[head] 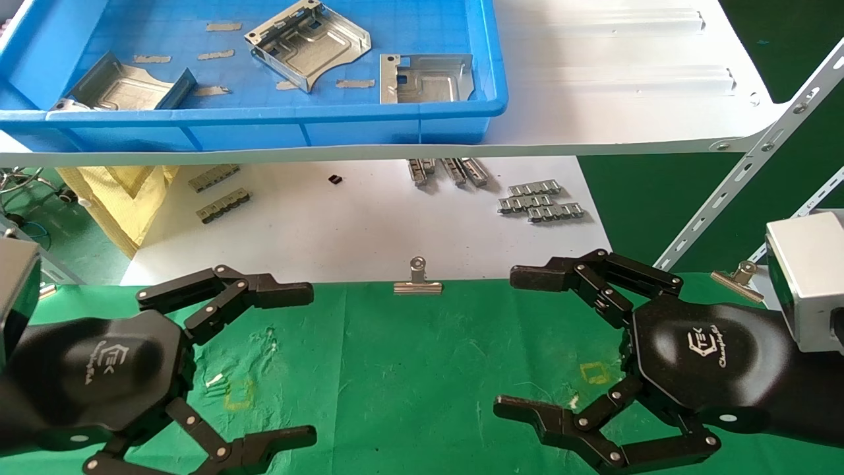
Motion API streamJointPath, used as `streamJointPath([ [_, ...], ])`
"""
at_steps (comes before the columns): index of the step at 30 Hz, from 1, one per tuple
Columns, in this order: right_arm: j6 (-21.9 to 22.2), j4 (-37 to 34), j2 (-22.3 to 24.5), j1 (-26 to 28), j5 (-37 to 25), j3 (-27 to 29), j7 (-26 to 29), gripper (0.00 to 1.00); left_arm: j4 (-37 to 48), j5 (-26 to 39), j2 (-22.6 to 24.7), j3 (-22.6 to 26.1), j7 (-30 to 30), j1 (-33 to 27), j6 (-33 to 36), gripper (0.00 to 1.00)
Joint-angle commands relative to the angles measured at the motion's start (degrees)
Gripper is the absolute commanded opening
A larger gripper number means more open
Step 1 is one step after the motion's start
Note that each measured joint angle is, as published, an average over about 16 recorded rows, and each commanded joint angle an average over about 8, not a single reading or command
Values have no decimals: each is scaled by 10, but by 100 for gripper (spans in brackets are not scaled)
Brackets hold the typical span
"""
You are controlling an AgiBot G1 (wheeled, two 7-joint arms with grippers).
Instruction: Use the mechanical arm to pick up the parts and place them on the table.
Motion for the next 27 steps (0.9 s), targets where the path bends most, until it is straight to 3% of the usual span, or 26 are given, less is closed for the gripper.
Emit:
streamJointPath([
  [1,0,0,0,0,0,0,0,100,0,0,0,0,0,0,0,100],
  [7,0,0,0,0,0,0,0,97,0,0,0,0,0,0,0,100],
  [8,0,0,0,0,0,0,0,90,0,0,0,0,0,0,0,100],
  [14,0,0,0,0,0,0,0,15,0,0,0,0,0,0,0,100],
  [16,0,0,0,0,0,0,0,0,0,0,0,0,0,0,0,100],
  [27,0,0,0,0,0,0,0,0,0,0,0,0,0,0,0,100],
])
